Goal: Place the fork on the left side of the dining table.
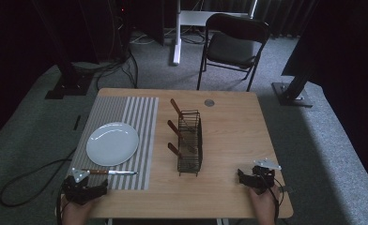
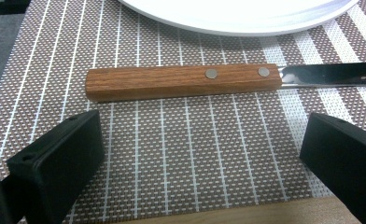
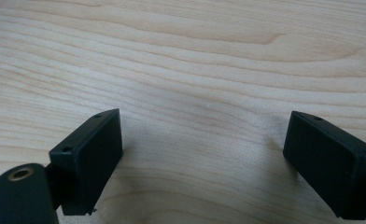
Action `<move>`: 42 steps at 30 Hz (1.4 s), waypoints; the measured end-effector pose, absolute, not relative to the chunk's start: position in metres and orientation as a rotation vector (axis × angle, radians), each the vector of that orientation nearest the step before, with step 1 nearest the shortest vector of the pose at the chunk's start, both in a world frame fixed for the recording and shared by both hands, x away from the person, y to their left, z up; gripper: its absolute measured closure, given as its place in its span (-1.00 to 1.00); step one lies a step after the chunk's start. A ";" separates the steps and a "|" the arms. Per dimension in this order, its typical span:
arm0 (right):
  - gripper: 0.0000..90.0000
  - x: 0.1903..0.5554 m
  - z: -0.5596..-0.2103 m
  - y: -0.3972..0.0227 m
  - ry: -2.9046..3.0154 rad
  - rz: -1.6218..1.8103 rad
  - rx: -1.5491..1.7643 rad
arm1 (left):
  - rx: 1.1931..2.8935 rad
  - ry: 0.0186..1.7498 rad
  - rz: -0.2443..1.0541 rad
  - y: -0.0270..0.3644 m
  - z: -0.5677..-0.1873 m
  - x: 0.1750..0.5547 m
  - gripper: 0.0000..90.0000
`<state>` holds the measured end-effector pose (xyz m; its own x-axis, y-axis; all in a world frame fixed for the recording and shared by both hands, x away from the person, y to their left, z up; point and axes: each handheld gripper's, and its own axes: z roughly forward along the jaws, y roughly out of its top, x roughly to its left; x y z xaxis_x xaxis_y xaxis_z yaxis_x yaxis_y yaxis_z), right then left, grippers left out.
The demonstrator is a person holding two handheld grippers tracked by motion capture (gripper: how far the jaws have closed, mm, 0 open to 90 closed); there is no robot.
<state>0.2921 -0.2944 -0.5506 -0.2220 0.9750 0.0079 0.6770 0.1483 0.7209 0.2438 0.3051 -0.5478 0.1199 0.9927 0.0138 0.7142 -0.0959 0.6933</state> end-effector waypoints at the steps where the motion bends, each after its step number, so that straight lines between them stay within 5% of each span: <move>1: -0.74 0.292 -0.551 -0.294 1.964 0.844 1.573 | 1.870 1.648 0.679 0.305 -0.548 0.244 -1.00; 28: -0.74 0.292 -0.551 -0.294 1.962 0.844 1.575 | 1.911 1.650 0.642 0.307 -0.544 0.248 -1.00; 42: -0.74 0.291 -0.551 -0.294 1.960 0.843 1.578 | 1.938 1.564 0.520 0.298 -0.525 0.243 -0.92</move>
<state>0.2915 -0.2945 -0.5506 -0.2176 0.9760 0.0095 0.6784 0.1443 0.7204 0.2435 0.2980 -0.5245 0.2331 0.9705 -0.0610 0.7407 -0.1366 0.6578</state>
